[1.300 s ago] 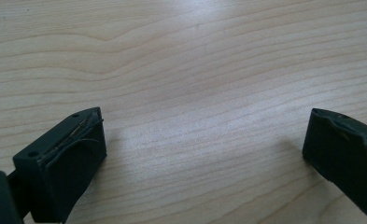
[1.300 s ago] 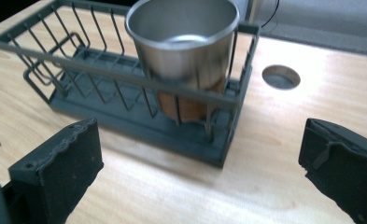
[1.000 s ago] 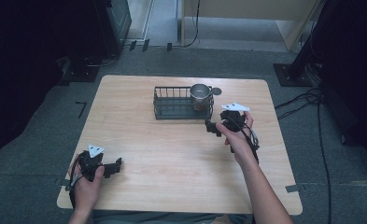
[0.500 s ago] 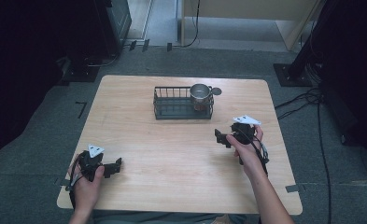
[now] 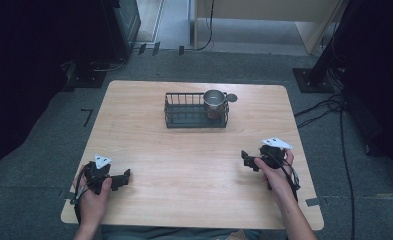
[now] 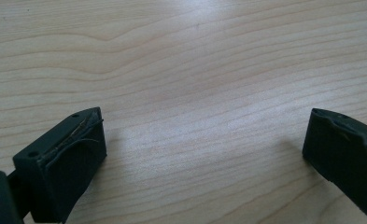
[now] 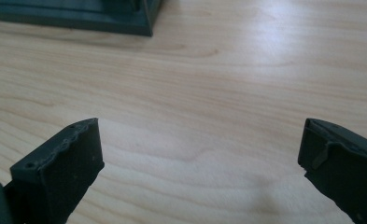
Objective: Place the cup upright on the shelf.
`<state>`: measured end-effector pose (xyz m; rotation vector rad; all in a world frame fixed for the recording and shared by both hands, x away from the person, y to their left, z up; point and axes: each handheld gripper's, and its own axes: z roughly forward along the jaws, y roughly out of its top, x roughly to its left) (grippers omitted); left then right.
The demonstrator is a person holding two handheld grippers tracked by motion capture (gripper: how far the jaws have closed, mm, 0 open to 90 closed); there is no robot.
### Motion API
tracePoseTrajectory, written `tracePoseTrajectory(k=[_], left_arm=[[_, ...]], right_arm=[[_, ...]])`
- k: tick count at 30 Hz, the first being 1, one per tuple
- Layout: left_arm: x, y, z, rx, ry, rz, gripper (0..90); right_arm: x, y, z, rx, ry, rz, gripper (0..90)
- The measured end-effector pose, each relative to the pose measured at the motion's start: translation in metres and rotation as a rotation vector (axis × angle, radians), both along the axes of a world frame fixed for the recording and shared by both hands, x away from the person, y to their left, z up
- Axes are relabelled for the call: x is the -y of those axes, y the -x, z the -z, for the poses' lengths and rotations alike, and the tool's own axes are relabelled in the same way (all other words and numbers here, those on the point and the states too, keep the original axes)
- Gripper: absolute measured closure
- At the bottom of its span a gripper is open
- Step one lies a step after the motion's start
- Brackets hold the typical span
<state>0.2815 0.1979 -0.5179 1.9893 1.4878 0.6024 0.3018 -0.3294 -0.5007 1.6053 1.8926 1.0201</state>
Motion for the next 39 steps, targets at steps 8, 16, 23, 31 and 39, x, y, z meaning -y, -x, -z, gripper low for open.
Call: tracePoseTrajectory(k=[8, 16, 23, 31, 39], left_arm=[[0.0, 0.0, 0.0, 0.0, 0.0, 0.0, 0.0], [0.0, 0.0, 0.0, 0.0, 0.0, 0.0, 0.0], [0.0, 0.0, 0.0, 0.0, 0.0, 0.0, 0.0], [0.0, 0.0, 0.0, 0.0, 0.001, 0.0, 0.0], [0.0, 0.0, 0.0, 0.0, 0.001, 0.0, 0.0]], right_arm=[[0.015, 0.012, 0.013, -0.014, -0.006, 0.026, 0.0], [0.031, 0.027, 0.022, -0.028, 0.02, 0.053, 0.0], [0.04, 0.038, 0.024, -0.051, 0.03, 0.085, 0.0], [0.042, 0.045, 0.026, -0.085, 0.107, 0.102, 0.0], [0.049, 0.051, 0.026, -0.084, 0.108, 0.085, 0.0]])
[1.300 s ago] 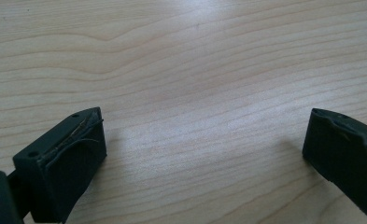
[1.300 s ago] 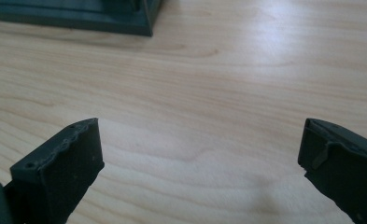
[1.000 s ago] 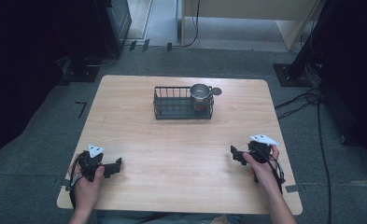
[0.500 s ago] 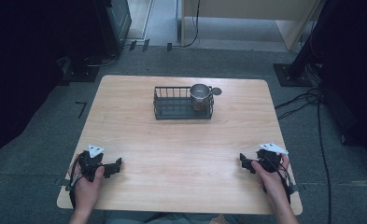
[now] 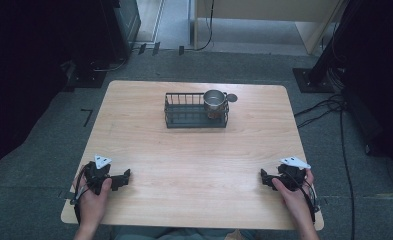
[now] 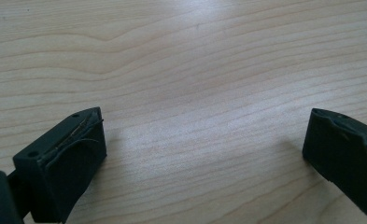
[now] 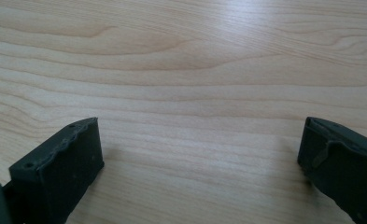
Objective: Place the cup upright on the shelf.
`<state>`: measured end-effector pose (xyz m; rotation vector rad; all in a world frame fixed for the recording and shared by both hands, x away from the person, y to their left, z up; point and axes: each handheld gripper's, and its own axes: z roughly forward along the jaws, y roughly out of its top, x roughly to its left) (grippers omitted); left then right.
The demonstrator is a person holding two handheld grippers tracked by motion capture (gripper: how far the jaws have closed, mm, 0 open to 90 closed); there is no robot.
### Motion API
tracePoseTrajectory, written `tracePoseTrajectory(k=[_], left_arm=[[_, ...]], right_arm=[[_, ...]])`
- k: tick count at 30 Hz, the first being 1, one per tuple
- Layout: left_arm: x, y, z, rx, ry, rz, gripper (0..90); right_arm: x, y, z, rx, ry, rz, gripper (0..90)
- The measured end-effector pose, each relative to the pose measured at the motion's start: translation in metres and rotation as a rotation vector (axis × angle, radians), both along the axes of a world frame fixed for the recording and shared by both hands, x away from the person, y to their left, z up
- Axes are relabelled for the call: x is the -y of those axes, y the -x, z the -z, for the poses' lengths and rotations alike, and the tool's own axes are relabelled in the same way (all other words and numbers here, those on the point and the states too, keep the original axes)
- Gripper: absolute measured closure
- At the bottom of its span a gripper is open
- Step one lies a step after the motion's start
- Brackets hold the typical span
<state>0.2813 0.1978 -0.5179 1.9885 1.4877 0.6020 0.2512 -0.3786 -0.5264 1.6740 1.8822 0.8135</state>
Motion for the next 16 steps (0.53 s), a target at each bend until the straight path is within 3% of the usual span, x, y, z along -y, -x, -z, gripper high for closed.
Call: tracePoseTrajectory(k=[16], left_arm=[[0.0, -0.0001, 0.0, 0.0, 0.0, 0.0, 0.0]], right_arm=[[0.0059, 0.0013, 0.0001, -0.001, -0.002, 0.014, 0.0]])
